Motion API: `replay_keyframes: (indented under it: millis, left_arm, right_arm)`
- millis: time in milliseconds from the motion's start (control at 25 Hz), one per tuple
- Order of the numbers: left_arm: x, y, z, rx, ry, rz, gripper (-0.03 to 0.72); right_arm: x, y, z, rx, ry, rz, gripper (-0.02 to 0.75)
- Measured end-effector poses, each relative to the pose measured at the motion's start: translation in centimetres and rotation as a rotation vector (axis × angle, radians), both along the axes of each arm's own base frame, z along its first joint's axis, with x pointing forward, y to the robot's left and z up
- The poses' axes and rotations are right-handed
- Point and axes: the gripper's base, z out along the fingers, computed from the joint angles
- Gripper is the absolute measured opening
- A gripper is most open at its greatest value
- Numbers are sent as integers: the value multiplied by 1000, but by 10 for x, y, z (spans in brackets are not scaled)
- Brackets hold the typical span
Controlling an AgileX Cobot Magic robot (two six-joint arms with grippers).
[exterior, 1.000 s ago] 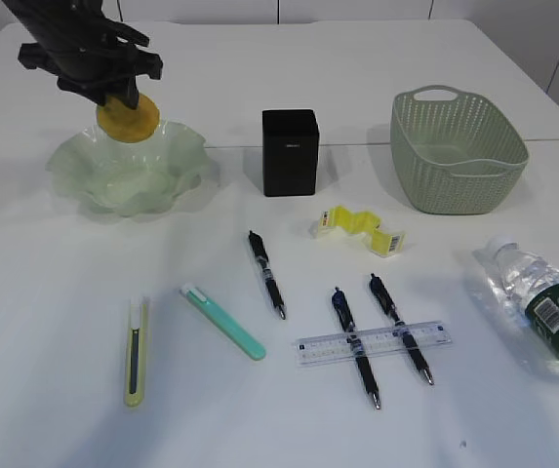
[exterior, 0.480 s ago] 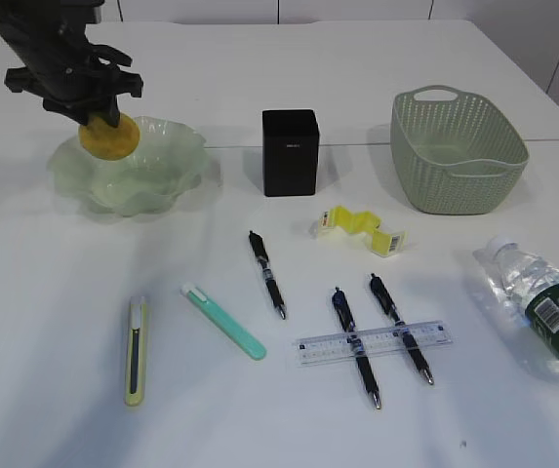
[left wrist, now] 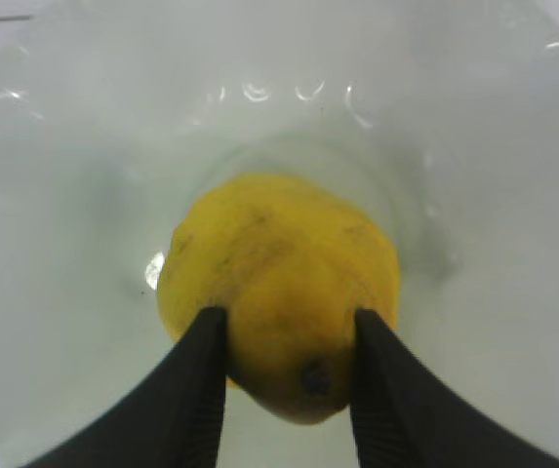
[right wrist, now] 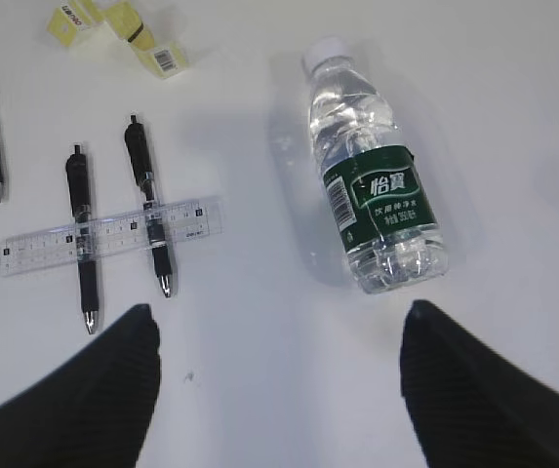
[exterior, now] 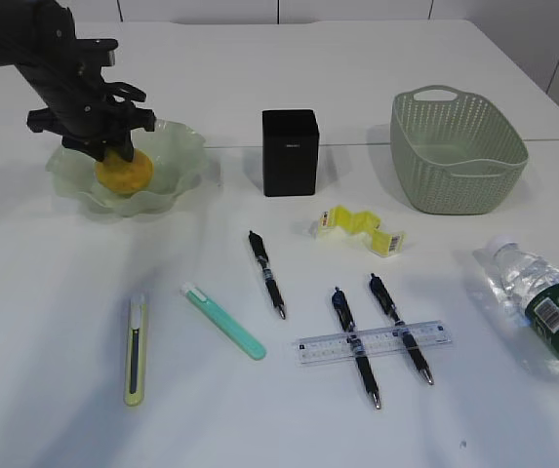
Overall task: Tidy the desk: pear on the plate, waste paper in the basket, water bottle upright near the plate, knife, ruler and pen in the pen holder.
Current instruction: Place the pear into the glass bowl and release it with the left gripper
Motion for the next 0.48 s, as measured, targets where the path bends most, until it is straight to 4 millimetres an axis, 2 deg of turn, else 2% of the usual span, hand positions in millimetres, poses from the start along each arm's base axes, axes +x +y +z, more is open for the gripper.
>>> replay_keyframes:
  millis: [160,480]
  left_arm:
    - [1,0,-8,0,16,1,254]
    - [1,-1,-9,-2,19,1,349]
  right_arm:
    - [0,0,0,0,0,0,567]
    - [0,0,0,0,2,0,568]
